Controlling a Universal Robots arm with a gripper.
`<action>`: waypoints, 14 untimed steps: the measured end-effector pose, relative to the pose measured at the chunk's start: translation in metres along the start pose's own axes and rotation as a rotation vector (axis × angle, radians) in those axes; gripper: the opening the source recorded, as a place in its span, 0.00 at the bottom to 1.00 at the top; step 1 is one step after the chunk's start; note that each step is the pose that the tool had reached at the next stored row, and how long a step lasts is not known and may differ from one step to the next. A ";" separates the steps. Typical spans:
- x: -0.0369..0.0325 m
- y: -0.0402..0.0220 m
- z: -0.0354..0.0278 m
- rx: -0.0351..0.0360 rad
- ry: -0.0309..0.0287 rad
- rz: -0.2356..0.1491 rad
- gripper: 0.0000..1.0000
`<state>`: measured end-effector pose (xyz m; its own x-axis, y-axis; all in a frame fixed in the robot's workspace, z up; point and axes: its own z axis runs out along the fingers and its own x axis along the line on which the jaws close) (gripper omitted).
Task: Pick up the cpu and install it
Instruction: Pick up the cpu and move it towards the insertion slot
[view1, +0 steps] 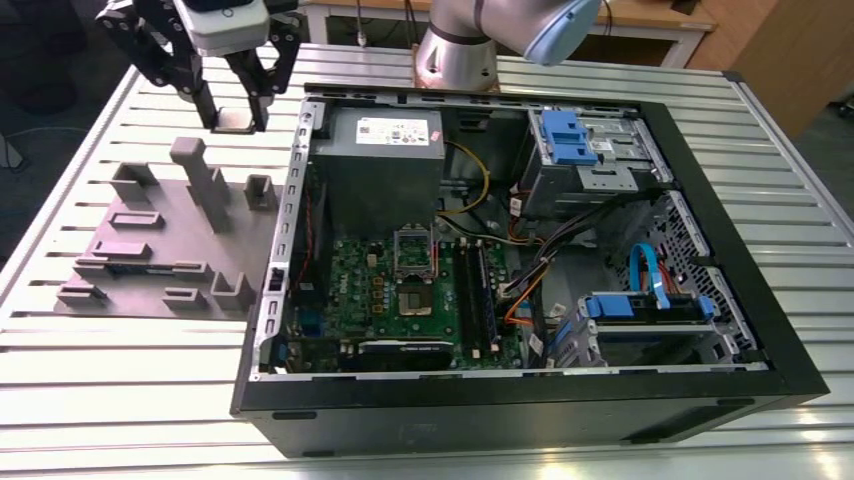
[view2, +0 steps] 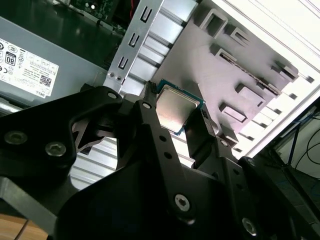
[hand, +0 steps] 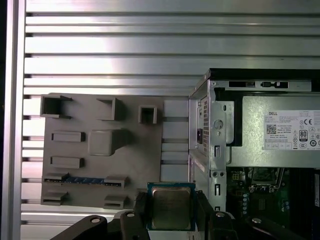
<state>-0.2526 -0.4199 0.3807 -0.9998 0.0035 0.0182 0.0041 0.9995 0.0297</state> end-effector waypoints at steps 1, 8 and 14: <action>-0.0009 0.0000 0.0000 0.0001 0.0000 0.000 0.47; -0.0076 0.0000 -0.0002 0.0000 0.0001 0.000 0.47; -0.0134 0.0001 -0.0003 0.0001 0.0000 0.000 0.47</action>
<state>-0.2391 -0.4199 0.3807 -0.9998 0.0035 0.0183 0.0041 0.9996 0.0297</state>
